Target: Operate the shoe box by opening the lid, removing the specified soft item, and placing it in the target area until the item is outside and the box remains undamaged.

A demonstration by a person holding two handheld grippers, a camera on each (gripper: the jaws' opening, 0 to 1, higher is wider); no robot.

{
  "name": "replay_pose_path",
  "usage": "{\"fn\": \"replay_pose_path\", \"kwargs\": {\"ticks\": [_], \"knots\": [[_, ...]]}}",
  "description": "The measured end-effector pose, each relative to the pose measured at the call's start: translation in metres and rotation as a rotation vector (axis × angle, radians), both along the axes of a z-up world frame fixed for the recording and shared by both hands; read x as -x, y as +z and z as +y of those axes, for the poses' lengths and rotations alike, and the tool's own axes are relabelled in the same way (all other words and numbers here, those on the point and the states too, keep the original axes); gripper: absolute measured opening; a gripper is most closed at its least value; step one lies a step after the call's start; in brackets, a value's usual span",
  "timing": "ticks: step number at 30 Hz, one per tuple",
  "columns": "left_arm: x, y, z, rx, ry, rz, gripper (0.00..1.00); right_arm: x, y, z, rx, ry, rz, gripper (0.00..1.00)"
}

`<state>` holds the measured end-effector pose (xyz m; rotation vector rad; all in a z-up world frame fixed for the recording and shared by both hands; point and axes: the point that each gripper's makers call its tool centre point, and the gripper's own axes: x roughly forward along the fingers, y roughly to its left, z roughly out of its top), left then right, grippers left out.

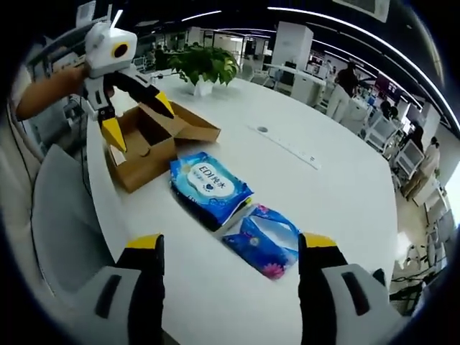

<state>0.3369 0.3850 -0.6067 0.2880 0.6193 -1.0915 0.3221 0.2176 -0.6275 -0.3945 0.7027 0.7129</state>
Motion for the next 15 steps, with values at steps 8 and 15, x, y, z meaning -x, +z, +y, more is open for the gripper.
{"fn": "replay_pose_path", "kwargs": {"ticks": [8, 15], "knots": [[0.007, 0.011, 0.041, 0.004, 0.05, -0.046, 0.71, 0.016, 0.01, 0.014, -0.011, 0.002, -0.002, 0.81], [0.016, 0.019, 0.077, 0.023, 0.114, -0.054, 0.8, 0.027, 0.015, 0.032, -0.025, 0.017, 0.005, 0.88]]}}
